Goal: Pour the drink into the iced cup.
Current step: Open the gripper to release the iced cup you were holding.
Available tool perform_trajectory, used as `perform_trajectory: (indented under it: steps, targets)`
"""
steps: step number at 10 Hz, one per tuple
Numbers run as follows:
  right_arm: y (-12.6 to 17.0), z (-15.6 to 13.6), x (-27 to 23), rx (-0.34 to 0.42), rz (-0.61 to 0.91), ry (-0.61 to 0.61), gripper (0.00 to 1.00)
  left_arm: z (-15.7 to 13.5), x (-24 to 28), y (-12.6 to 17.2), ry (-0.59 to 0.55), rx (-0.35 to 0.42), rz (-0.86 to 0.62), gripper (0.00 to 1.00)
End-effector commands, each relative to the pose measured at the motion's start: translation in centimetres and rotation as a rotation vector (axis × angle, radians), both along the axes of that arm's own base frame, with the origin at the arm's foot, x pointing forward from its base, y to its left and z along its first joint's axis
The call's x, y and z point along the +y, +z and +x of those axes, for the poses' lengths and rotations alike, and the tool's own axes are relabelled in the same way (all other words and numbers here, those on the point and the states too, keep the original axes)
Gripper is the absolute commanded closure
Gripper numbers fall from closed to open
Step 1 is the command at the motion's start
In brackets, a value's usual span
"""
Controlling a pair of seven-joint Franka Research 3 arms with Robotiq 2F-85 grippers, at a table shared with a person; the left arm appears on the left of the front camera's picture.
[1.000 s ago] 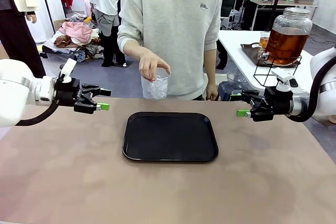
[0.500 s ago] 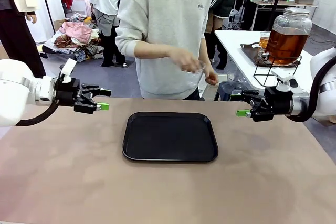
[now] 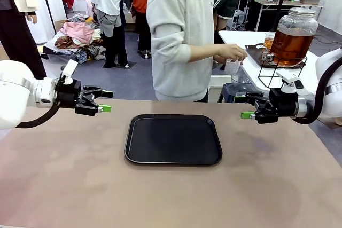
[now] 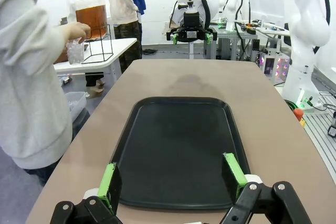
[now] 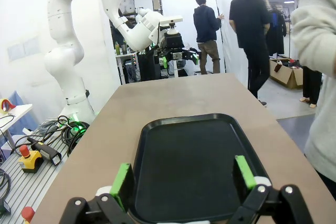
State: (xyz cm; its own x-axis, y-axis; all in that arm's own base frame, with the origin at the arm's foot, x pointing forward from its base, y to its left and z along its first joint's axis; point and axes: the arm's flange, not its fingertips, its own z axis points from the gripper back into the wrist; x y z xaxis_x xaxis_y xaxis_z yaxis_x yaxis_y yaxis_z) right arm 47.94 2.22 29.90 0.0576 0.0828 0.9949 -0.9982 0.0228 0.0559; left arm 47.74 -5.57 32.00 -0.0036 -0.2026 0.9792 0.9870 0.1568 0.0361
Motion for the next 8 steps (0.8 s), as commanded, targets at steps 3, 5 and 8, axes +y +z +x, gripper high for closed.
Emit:
perform_trajectory:
  steps: [3, 5, 8]
  targets:
    - [0.30, 0.08, 0.08, -0.007, -0.001, -0.002, 0.00, 0.39, -0.10, 0.12, 0.002, 0.009, 0.001, 0.00]
    - [0.30, 0.08, 0.08, -0.007, -0.001, -0.002, 0.00, 0.39, -0.10, 0.12, 0.002, 0.009, 0.001, 0.00]
    - [0.30, 0.08, 0.08, -0.007, -0.001, -0.002, 0.00, 0.39, -0.10, 0.12, 0.002, 0.009, 0.001, 0.00]
